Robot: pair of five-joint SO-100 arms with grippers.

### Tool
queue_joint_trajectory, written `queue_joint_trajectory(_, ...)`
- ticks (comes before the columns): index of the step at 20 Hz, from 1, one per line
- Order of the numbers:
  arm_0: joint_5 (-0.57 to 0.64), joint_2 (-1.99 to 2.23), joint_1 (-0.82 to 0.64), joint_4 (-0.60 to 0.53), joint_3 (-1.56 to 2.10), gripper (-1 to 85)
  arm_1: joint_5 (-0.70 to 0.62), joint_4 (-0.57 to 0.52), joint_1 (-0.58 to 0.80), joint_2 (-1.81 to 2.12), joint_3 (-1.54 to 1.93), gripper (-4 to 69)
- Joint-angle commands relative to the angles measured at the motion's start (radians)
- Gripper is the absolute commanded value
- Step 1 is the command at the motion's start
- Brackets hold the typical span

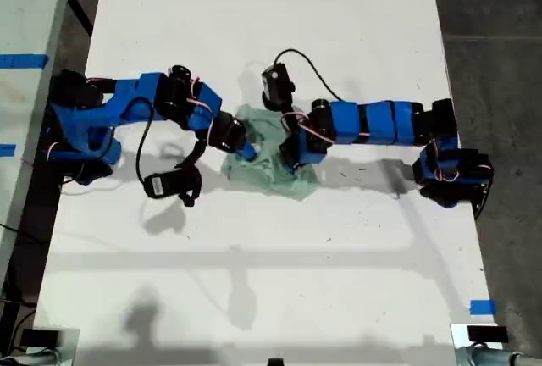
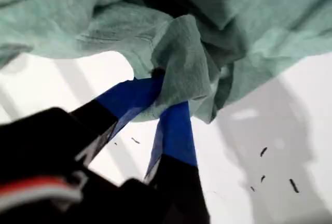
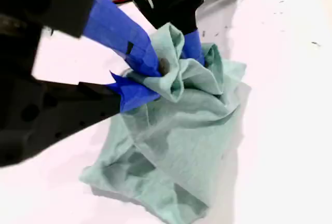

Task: Fold tshirt

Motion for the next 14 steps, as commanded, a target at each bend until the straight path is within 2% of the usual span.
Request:
queue_joint_trajectory(1, 0.069, 0.015, -0.106, 0.020, -0.003, 0.1, -0.048, 0.017, 0.091, 0.114, 0.005, -1.1)
queue_joint_trajectory(6, 0.127, -0.071, -0.206, -0.005, -0.005, 0.7, -0.077, 0.025, 0.206, 0.115, 0.015, -0.8)
queue_joint_trajectory(7, 0.127, -0.071, -0.230, -0.006, -0.003, 7.5, -0.058, 0.046, 0.236, 0.117, 0.015, 12.3)
queue_joint_trajectory(8, 0.124, -0.069, -0.261, 0.003, -0.003, 25.7, -0.067, 0.058, 0.275, 0.121, 0.015, 22.8)
queue_joint_trajectory(9, 0.124, -0.061, -0.307, 0.023, -0.003, 30.6, -0.087, 0.071, 0.325, 0.135, 0.018, 36.0)
queue_joint_trajectory(10, 0.129, -0.048, -0.364, 0.055, -0.002, 34.2, -0.121, 0.086, 0.383, 0.153, 0.018, 40.1)
queue_joint_trajectory(12, 0.173, 0.026, -0.486, 0.092, 0.021, 42.7, -0.198, 0.121, 0.515, 0.210, 0.018, 35.6)
queue_joint_trajectory(14, 0.238, 0.118, -0.601, 0.106, 0.061, 55.7, -0.275, 0.169, 0.643, 0.279, 0.029, 33.3)
